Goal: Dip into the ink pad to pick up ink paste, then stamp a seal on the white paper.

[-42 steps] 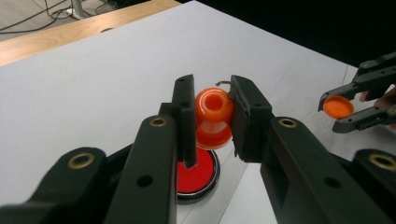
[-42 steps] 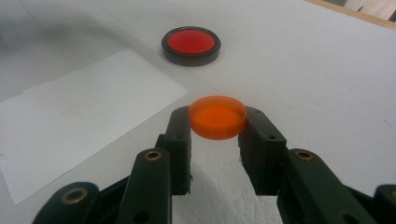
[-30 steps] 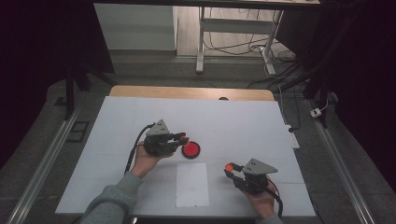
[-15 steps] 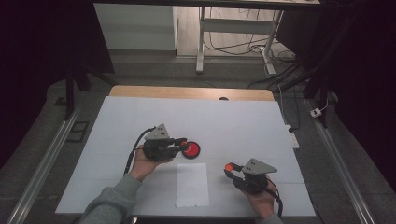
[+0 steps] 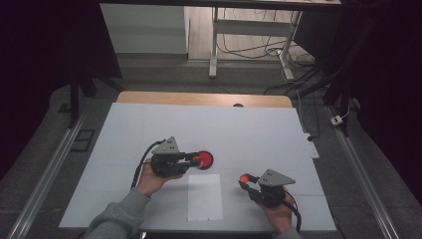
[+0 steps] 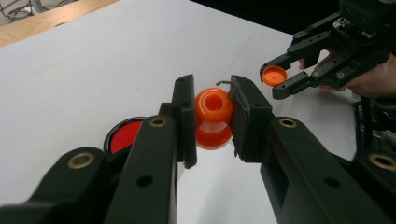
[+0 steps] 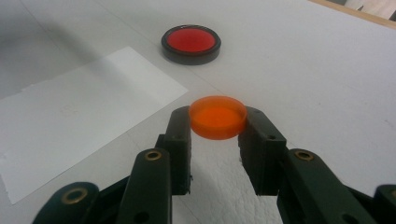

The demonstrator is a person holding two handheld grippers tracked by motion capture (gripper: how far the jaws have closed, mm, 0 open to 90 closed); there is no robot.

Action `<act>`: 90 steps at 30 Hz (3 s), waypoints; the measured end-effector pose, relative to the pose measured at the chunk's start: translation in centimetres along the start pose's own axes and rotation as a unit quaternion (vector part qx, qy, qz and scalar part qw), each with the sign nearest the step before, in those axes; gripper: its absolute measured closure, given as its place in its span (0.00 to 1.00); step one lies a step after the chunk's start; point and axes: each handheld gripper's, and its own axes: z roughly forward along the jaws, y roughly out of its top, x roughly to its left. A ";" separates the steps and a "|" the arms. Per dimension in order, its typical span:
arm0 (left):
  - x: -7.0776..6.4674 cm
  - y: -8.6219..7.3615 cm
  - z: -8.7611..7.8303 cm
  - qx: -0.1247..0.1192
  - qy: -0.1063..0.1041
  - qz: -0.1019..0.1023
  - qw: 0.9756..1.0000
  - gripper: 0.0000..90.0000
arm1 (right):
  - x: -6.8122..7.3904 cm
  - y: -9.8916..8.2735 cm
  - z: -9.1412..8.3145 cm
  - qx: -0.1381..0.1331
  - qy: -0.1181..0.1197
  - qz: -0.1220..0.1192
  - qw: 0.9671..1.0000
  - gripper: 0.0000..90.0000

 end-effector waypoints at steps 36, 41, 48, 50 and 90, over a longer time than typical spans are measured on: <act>-1.7 -2.0 0.8 0.025 -0.022 0.002 0.999 0.81 | -0.1 0.0 -0.1 -0.001 -0.002 0.001 1.000 0.72; -1.7 -2.2 1.1 0.028 -0.020 0.000 0.999 0.80 | -0.1 0.0 0.0 0.000 0.000 -0.001 1.000 0.72; -1.6 -2.5 1.5 0.034 -0.018 0.001 0.999 0.80 | -0.1 -0.1 0.0 0.000 0.001 -0.002 1.000 0.72; -1.6 -2.6 1.7 0.038 -0.018 0.001 0.999 0.81 | -0.1 -0.1 0.0 0.001 -0.001 -0.002 1.000 0.72; -2.3 -4.3 4.4 0.094 -0.025 0.019 0.995 0.80 | 0.0 -0.1 0.2 0.005 0.002 -0.002 1.000 0.72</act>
